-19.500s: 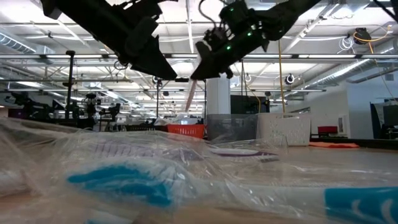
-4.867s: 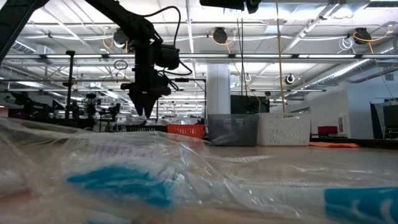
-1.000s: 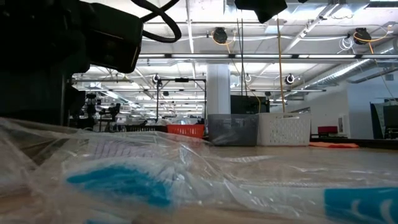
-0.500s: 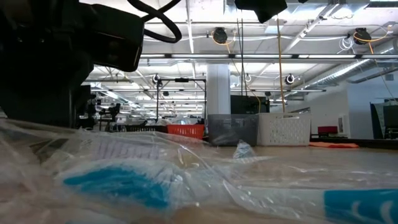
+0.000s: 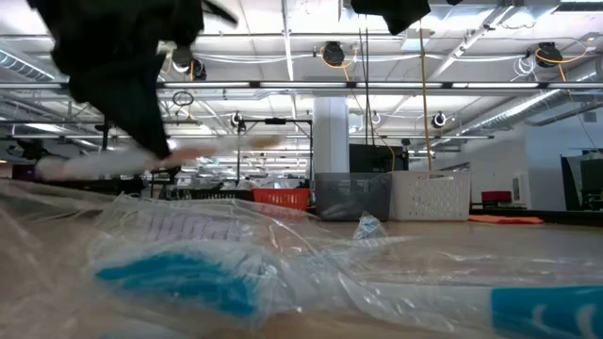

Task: Pick & Place Toothbrushes
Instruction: Put the orange toothbrush into the orange basket

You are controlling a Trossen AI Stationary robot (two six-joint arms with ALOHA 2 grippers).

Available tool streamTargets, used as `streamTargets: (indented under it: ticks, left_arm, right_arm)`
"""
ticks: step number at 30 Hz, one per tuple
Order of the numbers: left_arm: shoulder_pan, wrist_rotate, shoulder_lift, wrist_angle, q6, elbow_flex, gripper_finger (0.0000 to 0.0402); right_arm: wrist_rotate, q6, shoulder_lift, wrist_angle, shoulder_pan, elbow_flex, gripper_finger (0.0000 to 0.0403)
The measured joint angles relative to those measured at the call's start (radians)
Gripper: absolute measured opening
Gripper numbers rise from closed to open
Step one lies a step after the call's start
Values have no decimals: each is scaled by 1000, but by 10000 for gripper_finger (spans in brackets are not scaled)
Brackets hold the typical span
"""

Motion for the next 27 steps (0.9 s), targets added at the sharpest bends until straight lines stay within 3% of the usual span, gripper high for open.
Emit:
streamTargets:
  ticks: [14, 27]
  left_arm:
    - [-25, -351, -183, 17, 126, 3, 7]
    - [-4, -413, -206, 328, 462, 4, 7]
  right_arm:
    - [-4, 3, 0, 57, -40, 0, 100]
    - [-4, -1, 0, 187, -81, 0, 100]
